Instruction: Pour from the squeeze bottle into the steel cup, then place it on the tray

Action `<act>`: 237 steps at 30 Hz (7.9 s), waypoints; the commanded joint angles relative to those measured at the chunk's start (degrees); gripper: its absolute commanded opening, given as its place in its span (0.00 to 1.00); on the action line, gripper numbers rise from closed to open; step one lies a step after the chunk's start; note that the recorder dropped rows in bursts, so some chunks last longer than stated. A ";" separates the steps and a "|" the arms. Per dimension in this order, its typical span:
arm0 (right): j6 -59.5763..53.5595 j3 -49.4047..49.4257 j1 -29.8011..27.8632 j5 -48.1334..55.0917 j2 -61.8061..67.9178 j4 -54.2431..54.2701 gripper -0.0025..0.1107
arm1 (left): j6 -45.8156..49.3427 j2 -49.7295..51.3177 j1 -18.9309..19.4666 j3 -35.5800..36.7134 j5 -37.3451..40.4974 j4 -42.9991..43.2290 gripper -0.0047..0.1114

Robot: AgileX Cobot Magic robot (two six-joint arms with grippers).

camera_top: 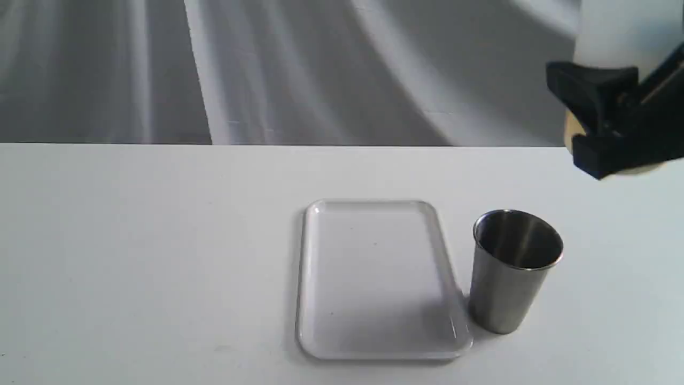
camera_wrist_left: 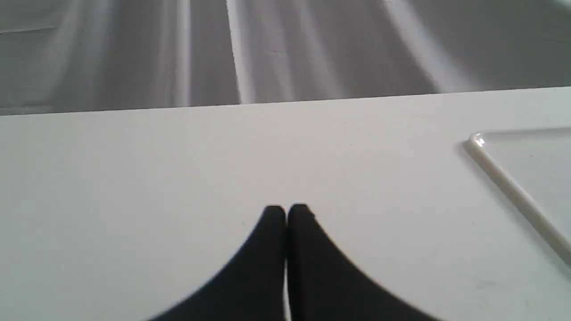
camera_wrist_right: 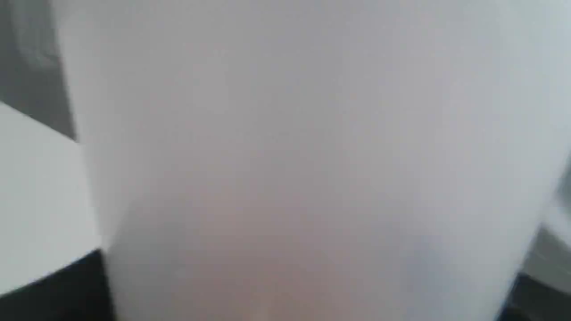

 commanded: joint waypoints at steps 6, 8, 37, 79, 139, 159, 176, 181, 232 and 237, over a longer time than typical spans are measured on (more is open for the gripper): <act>19.72 1.24 -4.40 7.47 -1.80 -17.98 0.02 | -0.20 -0.15 0.09 0.25 -0.43 -0.06 0.04; 22.39 1.24 -4.87 8.47 -1.80 -21.74 0.02 | -0.20 -0.15 0.09 0.25 -0.43 -0.06 0.04; 46.76 1.37 -5.59 46.74 6.29 -68.23 0.02 | -0.27 -0.15 0.09 0.25 -0.43 -0.06 0.04; 45.86 7.87 -2.72 48.14 20.90 -87.08 0.02 | -0.26 -0.15 0.09 0.25 -0.43 -0.06 0.04; 21.24 2.28 1.89 54.16 29.87 -90.55 0.02 | -0.15 -0.15 0.09 0.25 -0.43 -0.06 0.04; 12.21 -1.70 1.97 54.01 29.87 -90.55 0.02 | -0.28 -0.15 0.09 0.25 -0.43 -0.06 0.04; 10.02 -1.70 1.97 54.03 29.87 -90.55 0.02 | -0.29 -0.15 0.09 0.25 -0.43 -0.06 0.04; 10.02 -1.70 1.97 54.03 29.87 -90.55 0.02 | -0.29 -0.15 0.09 0.25 -0.43 -0.06 0.04; 33.71 -1.70 0.25 49.46 29.87 -80.77 0.02 | -0.14 -0.15 0.09 0.25 -0.43 -0.06 0.04; 41.78 -1.70 0.25 49.92 29.87 -78.80 0.02 | -0.14 -0.15 0.09 0.25 -0.43 -0.06 0.04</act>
